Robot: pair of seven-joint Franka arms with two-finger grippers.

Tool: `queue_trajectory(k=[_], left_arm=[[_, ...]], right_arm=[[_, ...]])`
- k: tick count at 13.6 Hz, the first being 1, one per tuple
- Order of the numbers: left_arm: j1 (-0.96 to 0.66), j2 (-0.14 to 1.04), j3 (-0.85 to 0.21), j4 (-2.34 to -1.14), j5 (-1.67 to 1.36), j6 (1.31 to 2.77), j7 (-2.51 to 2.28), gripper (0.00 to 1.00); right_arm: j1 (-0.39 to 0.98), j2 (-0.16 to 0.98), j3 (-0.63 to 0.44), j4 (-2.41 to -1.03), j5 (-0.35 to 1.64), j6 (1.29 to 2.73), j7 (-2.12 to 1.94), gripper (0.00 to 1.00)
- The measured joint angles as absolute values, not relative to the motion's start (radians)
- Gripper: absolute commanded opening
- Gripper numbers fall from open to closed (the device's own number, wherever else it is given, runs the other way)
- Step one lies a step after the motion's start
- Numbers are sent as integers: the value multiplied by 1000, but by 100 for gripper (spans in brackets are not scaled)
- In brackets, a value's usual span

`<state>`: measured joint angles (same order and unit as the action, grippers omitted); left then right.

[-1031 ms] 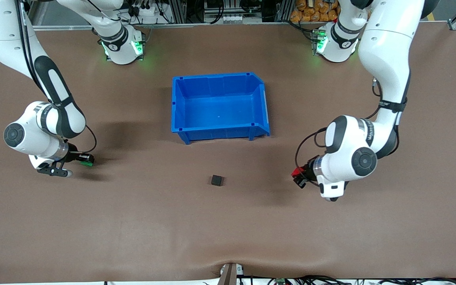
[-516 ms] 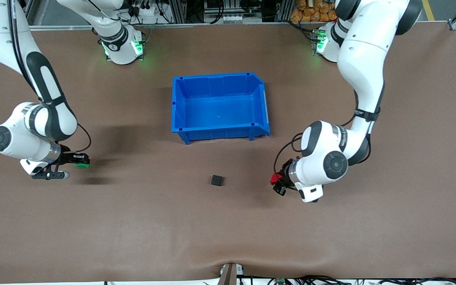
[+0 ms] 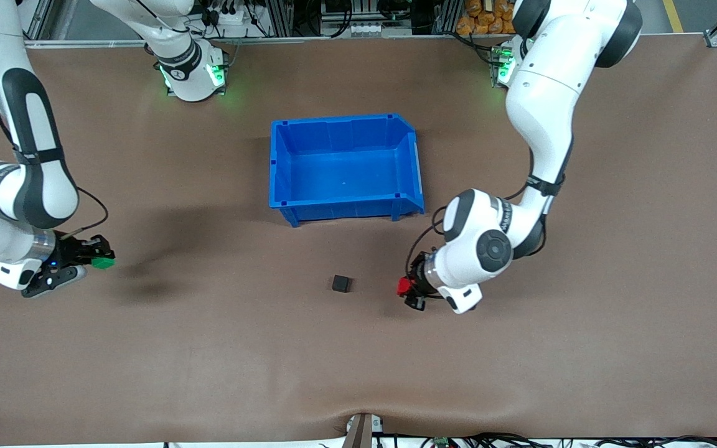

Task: Attach green and red cubes to black cube
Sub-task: 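Carry the red cube toward the black cube while the right gripper grasps green, then bring the green cube toward the black cube with the right gripper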

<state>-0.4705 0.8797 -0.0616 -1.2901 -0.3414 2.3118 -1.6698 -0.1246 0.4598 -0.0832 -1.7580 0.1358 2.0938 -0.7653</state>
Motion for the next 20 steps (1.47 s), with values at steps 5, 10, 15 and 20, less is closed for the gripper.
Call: queue_trajectory(k=[5, 10, 15, 20], left_arm=[[-539, 936, -62, -1274, -342, 2418, -1738, 1], [-564, 977, -63, -1227, -342, 2445, -1779, 1], [-591, 1006, -63, -1225, -342, 2508, -1809, 1], [-595, 1013, -63, -1220, -342, 2514, -1810, 1]], right_arm=[[-100, 458, -63, -1675, 138, 2079, -1209, 0], [152, 478, -45, -1624, 139, 2089, -1253, 0], [375, 618, -47, -1545, 139, 2208, -1212, 0], [423, 730, -47, -1501, 143, 2264, -1149, 0]])
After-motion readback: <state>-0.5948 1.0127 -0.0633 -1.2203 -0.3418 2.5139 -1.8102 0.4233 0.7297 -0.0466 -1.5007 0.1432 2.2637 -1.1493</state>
